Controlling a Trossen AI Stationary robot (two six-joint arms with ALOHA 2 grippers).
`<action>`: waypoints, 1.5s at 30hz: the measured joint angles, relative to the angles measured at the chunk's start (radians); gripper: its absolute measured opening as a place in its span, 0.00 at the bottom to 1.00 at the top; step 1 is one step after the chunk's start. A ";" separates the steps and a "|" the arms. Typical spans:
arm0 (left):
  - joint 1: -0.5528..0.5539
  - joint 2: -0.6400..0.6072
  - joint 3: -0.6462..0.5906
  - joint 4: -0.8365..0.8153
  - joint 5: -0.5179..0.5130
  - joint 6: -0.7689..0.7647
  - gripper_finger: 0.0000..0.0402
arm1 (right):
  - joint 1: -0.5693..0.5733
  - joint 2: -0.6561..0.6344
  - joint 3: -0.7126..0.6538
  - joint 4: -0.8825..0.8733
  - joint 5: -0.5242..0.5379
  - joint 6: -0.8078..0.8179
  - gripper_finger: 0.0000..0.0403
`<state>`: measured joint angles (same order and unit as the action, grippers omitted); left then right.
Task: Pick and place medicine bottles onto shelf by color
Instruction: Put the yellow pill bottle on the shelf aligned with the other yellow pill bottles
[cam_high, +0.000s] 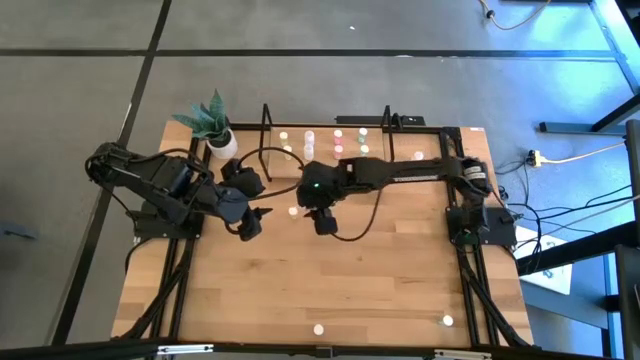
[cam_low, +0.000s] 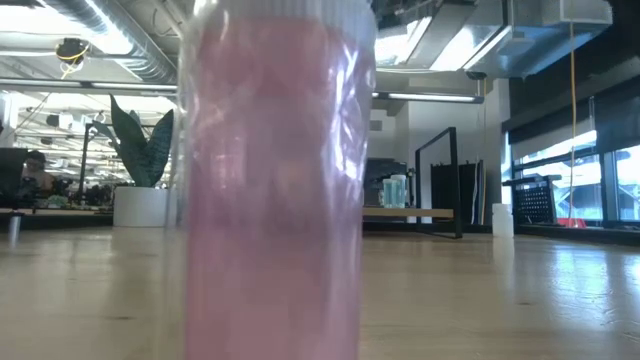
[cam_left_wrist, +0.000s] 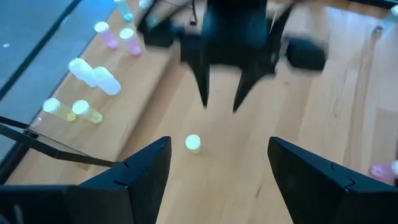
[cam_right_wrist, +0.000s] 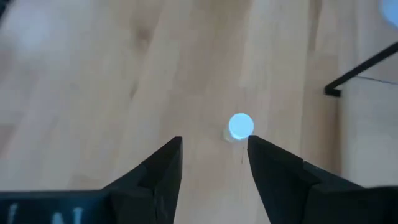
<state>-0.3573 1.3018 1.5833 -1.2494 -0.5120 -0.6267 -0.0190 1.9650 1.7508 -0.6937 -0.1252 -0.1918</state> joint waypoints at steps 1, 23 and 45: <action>0.000 0.000 0.000 -0.003 0.008 0.000 0.65 | 0.004 -0.021 0.000 -0.002 0.000 0.006 0.46; -0.039 0.000 -0.431 0.468 0.024 0.084 0.65 | 0.095 -0.537 -0.356 0.111 0.003 0.132 0.46; 0.254 0.000 -0.901 1.089 0.187 0.152 0.65 | 0.095 -0.574 -0.390 0.184 0.000 0.102 0.46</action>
<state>-0.1029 1.3022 0.6828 -0.1608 -0.3249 -0.4742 0.0765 1.3914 1.3605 -0.5095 -0.1249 -0.0900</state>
